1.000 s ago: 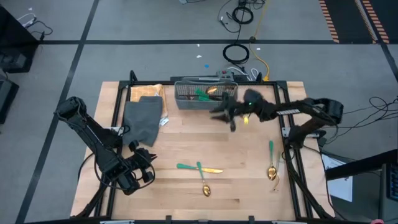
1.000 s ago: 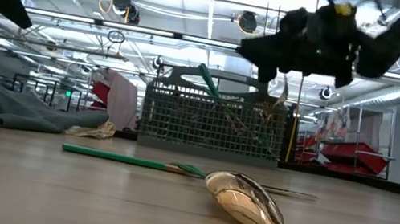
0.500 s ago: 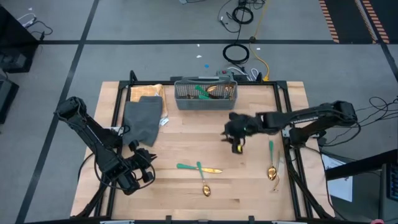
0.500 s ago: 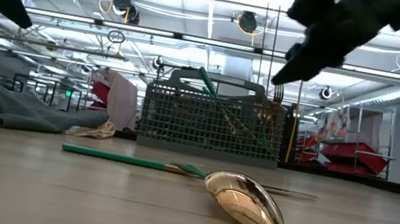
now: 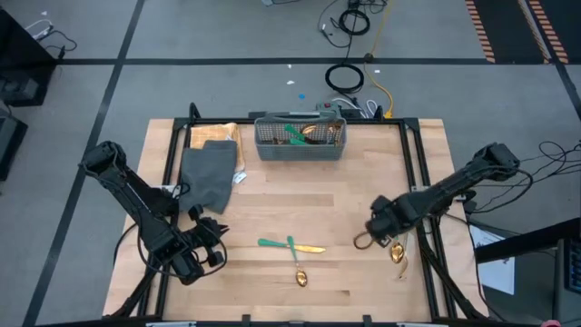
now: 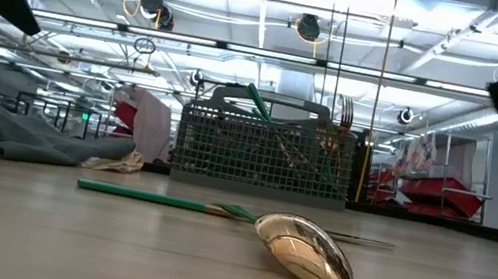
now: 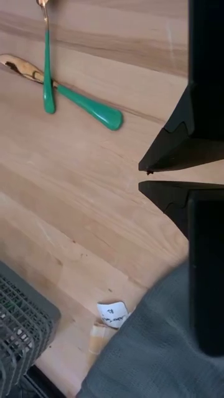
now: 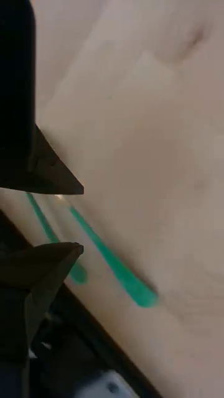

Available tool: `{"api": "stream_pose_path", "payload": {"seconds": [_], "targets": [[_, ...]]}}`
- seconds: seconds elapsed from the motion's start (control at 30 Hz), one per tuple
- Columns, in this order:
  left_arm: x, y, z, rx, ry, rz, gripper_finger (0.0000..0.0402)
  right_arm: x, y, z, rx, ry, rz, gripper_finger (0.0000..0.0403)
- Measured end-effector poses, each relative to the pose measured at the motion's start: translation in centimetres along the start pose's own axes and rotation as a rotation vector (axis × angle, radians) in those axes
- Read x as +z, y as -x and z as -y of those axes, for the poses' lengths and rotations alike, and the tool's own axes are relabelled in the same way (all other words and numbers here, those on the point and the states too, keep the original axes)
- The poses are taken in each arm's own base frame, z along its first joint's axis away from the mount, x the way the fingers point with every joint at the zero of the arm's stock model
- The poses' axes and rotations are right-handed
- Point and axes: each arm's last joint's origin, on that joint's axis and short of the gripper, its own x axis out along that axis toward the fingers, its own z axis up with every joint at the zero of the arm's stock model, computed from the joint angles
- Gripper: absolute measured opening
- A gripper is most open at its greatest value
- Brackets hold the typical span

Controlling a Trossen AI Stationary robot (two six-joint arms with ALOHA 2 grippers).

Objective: Sort silverware
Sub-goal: Put the green spoon into the gray silverware basket

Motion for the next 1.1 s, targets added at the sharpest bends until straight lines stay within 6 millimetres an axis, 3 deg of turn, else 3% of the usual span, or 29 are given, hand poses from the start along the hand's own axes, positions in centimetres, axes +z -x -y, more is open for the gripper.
{"api": "stream_pose_path", "payload": {"seconds": [0.17, 0.43, 1.0, 1.1], "targets": [[0.0, 0.0, 0.0, 0.001, -0.026, 0.000, 0.0044, -1.6, 0.1, -0.5, 0.017, -0.094, 0.015, 0.0129], [0.0, 0.0, 0.0, 0.000, -0.027, 0.000, 0.0044, -2.7, -0.6, 0.0, -0.042, -0.245, 0.020, 0.0174], [0.0, 0.0, 0.0, -0.002, -0.025, 0.001, 0.0044, -2.7, -7.1, 0.9, 0.054, -0.356, -0.032, 0.0183], [0.0, 0.0, 0.0, 0.000, -0.027, 0.002, 0.0044, -2.7, -7.7, 1.0, 0.073, -0.374, -0.047, 0.0168]]}}
